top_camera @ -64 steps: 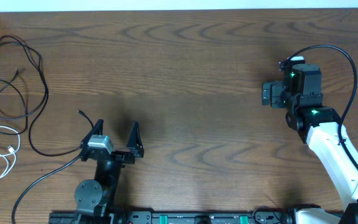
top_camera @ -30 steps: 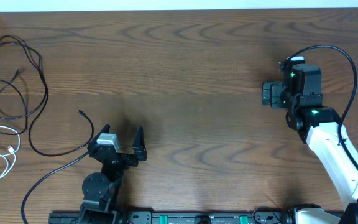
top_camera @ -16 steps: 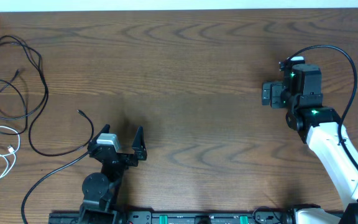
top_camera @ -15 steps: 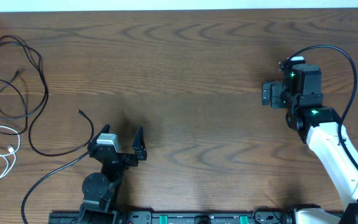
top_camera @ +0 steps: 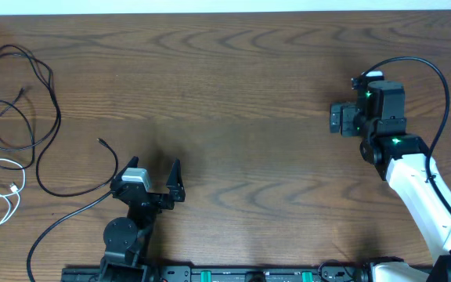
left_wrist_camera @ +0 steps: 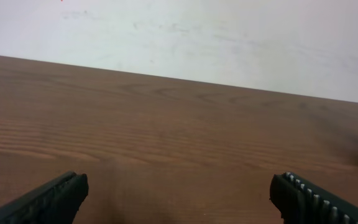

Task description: Untangle cables

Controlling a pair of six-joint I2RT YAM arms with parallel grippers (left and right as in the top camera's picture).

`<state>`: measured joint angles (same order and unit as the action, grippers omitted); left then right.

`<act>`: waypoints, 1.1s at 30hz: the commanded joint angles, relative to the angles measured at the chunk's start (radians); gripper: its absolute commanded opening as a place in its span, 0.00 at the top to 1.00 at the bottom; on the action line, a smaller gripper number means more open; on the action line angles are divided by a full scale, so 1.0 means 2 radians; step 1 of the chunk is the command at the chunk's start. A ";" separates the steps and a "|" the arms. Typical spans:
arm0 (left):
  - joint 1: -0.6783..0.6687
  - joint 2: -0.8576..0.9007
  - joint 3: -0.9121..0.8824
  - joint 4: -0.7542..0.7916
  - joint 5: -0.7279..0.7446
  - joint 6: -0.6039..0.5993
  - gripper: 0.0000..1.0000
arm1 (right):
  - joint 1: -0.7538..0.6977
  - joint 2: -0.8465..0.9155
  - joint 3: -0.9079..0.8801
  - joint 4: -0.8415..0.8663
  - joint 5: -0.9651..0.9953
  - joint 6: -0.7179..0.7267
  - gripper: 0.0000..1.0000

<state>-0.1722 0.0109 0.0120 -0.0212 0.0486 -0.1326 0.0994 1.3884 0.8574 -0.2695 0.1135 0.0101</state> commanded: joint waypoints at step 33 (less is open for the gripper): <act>-0.002 -0.003 -0.004 -0.024 -0.007 0.004 0.02 | 0.003 -0.537 -0.397 0.215 0.013 0.124 0.01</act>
<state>-0.1722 0.0109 0.0166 -0.0265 0.0479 -0.1299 0.0994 0.4236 0.2119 0.0391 0.1467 0.1753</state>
